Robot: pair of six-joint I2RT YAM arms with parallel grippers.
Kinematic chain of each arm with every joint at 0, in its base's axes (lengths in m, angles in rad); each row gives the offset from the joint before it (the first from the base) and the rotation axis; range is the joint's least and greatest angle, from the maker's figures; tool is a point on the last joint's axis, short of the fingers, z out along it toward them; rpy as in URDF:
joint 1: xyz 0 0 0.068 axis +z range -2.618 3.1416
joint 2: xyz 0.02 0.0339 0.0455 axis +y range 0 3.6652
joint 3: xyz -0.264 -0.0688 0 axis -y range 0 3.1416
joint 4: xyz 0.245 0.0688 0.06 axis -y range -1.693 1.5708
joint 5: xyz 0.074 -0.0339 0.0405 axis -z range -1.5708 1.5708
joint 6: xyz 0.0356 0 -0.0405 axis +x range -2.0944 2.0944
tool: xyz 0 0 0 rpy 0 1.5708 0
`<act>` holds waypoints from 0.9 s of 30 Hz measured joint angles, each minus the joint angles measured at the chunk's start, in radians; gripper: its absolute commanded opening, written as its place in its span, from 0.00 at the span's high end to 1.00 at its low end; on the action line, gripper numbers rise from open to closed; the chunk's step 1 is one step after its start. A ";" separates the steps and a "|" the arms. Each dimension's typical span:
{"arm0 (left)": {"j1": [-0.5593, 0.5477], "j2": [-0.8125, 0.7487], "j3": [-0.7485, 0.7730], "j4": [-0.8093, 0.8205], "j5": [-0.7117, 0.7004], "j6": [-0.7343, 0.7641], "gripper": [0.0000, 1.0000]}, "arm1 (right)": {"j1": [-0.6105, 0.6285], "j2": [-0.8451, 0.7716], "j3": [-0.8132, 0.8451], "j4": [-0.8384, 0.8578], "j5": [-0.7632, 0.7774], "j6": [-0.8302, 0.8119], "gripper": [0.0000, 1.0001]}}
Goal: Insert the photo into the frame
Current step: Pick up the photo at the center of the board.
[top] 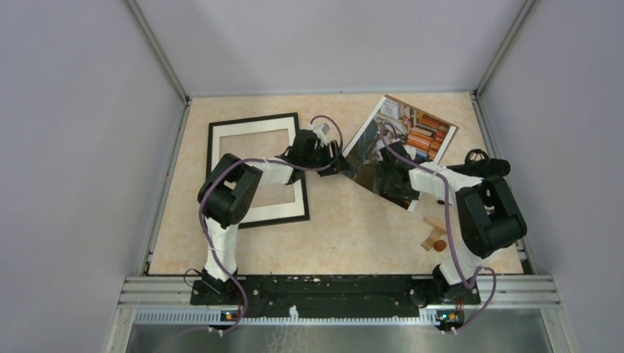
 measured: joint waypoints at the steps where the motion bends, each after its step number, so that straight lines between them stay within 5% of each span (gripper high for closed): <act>1: 0.000 0.001 -0.004 0.016 0.000 -0.018 0.42 | 0.000 0.000 0.000 0.001 0.000 -0.002 0.09; 10: 0.000 0.038 0.019 0.108 -0.066 -0.113 0.62 | 0.000 -0.002 -0.003 0.018 -0.002 -0.008 0.09; 15: 0.000 0.092 0.075 0.074 -0.114 -0.124 1.00 | 0.000 -0.011 -0.013 0.031 0.000 -0.013 0.07; 21: 0.000 0.109 0.192 -0.064 -0.146 -0.030 1.00 | -0.003 -0.034 -0.021 0.035 -0.017 -0.040 0.02; 27: 0.002 -0.047 0.232 -0.324 -0.248 0.151 1.00 | -0.005 -0.171 -0.011 0.014 -0.053 -0.083 0.01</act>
